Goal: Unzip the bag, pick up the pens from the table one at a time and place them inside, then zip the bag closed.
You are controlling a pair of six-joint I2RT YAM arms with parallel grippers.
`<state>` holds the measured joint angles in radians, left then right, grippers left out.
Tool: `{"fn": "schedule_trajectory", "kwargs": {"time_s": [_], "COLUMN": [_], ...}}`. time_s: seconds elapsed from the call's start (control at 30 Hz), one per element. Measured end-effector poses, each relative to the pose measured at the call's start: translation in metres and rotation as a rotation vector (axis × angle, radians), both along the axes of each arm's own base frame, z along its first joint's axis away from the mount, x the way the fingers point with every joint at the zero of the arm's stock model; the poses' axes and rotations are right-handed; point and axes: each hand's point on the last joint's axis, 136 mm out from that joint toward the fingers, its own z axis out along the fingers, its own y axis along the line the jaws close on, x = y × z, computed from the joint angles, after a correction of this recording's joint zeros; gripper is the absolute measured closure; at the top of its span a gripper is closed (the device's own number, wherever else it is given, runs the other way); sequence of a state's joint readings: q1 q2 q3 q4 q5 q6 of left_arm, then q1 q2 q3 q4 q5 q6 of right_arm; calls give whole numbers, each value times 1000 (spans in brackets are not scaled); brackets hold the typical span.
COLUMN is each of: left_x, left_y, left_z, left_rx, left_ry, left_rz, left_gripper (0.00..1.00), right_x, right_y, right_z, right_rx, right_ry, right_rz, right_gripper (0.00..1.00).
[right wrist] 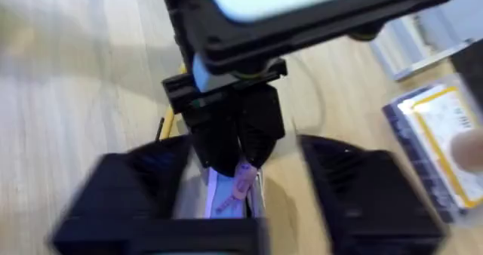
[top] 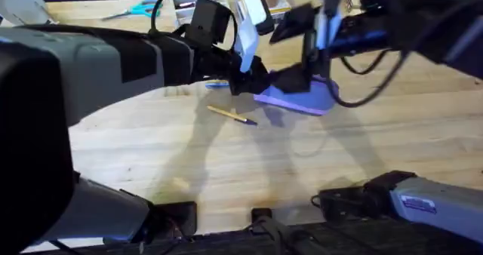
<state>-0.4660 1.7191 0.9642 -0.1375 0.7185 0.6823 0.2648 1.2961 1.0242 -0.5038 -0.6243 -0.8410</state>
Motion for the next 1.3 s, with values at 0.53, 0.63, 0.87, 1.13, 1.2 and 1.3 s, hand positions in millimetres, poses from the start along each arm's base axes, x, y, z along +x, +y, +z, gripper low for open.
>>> {"fn": "schedule_trajectory", "kwargs": {"time_s": [0.53, 0.63, 0.87, 1.13, 1.2, 1.3], "left_x": [1, 1, 13, 40, 42, 47], "left_y": [1, 1, 14, 67, 82, 100], "left_z": [-1, -1, 1, 49, 60, 71], "left_rx": [5, 6, 10, -11, -14, -17], "left_ry": [-5, -6, -14, -98, -114, -130], "left_rz": [2, 3, 47, 200, 236, 283], "left_gripper": [10, 8, 9, 8, 8, 8], "right_x": [-46, -48, -45, -33, -31, -30], "right_y": [-42, -43, -47, -69, -74, -78], "right_z": [49, 48, 43, 38, 34, 24], "right_rx": [-98, -104, -128, -131, -130, -139], "right_ry": [-135, -129, -115, -39, -6, 48], "right_rz": [-131, -134, -162, -342, -379, -408], "right_gripper": [5, 5, 5, 8, 8, 7]}}
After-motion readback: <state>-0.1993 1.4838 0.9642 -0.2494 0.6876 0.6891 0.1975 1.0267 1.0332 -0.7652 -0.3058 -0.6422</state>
